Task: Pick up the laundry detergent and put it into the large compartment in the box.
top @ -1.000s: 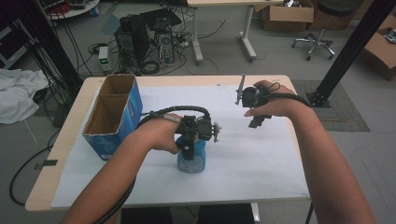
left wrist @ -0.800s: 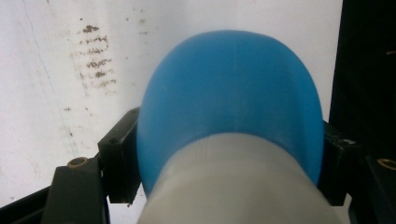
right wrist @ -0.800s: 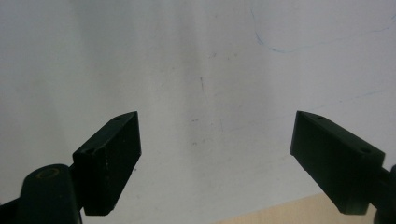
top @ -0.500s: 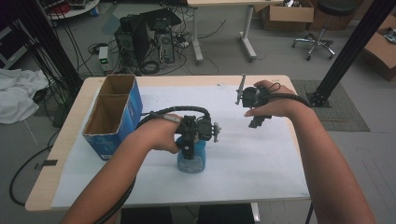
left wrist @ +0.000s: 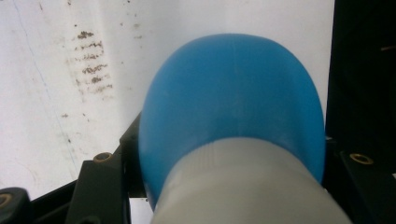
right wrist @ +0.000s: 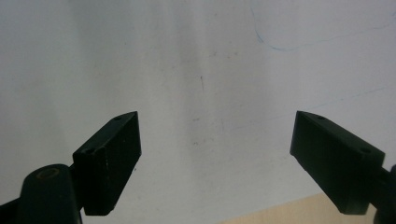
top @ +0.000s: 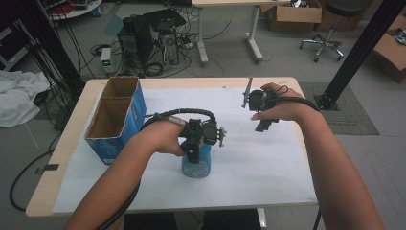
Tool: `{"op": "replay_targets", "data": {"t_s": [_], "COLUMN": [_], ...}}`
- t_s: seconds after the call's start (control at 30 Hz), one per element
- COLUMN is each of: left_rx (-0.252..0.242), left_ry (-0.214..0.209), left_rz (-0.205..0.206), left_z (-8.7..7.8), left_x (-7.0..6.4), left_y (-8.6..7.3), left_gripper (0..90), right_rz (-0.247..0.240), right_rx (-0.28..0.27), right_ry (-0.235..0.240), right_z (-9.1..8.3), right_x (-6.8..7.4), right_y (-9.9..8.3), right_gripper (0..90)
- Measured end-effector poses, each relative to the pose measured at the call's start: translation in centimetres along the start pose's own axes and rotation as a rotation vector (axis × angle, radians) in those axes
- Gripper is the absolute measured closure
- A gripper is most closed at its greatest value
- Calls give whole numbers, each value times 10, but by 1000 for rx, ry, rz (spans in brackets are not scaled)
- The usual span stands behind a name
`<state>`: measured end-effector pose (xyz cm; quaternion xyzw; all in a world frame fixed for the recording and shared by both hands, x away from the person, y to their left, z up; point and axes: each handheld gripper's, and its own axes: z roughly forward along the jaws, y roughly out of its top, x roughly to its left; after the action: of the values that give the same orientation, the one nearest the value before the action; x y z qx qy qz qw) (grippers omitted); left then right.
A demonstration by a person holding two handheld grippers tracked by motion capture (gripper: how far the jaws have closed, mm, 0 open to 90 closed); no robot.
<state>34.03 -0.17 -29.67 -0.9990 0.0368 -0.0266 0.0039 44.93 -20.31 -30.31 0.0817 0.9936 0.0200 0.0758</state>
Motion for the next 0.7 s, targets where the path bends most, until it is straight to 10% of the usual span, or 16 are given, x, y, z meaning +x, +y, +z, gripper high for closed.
{"op": "replay_targets", "data": {"t_s": [0.7], "left_rx": [-58], "left_ry": [-28], "left_rz": [-177], "left_z": [-25], "left_x": [6], "left_y": [-8], "left_gripper": [394], "right_rz": [3], "right_rx": [-5], "right_ry": [1], "right_z": [0], "right_x": [1], "right_y": [-1], "right_gripper": [165]}}
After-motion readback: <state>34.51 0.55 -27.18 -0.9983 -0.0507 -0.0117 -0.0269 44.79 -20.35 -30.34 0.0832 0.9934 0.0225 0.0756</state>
